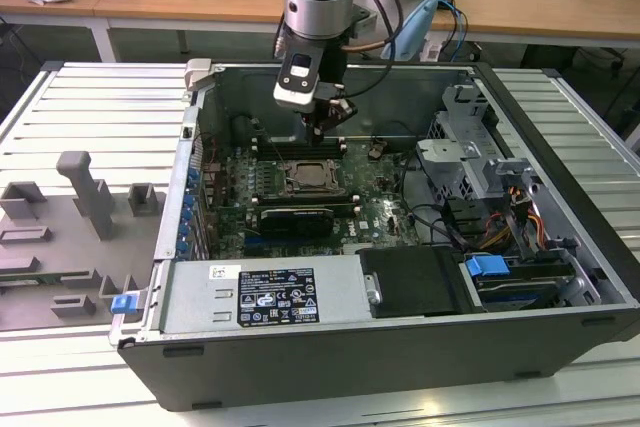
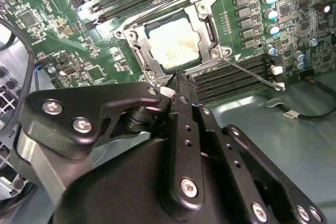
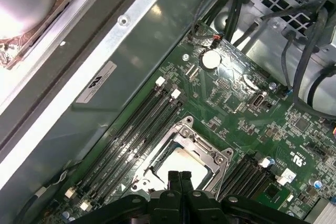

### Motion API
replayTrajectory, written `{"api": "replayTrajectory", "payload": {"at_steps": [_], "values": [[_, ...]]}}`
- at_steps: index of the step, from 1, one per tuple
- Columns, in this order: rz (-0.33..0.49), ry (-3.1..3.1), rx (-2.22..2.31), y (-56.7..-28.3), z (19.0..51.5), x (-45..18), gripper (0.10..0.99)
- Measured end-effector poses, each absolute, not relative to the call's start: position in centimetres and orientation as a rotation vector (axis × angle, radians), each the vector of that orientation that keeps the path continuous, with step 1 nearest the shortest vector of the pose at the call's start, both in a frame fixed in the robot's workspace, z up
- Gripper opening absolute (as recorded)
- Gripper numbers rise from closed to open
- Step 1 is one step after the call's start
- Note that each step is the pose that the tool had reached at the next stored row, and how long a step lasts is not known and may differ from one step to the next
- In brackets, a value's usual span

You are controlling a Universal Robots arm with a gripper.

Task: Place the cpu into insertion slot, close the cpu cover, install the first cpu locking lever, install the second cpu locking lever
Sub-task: 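Install the first cpu locking lever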

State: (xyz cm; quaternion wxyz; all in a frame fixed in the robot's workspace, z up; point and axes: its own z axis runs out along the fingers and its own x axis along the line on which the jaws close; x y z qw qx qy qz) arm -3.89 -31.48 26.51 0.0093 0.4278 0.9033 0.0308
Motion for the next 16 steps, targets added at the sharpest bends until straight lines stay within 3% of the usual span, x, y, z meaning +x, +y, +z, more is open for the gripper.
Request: {"api": "replayTrajectory", "payload": {"at_steps": [16], "values": [[0.099, 2.930, 1.091, -31.48, 26.51, -3.89, 0.106]]}}
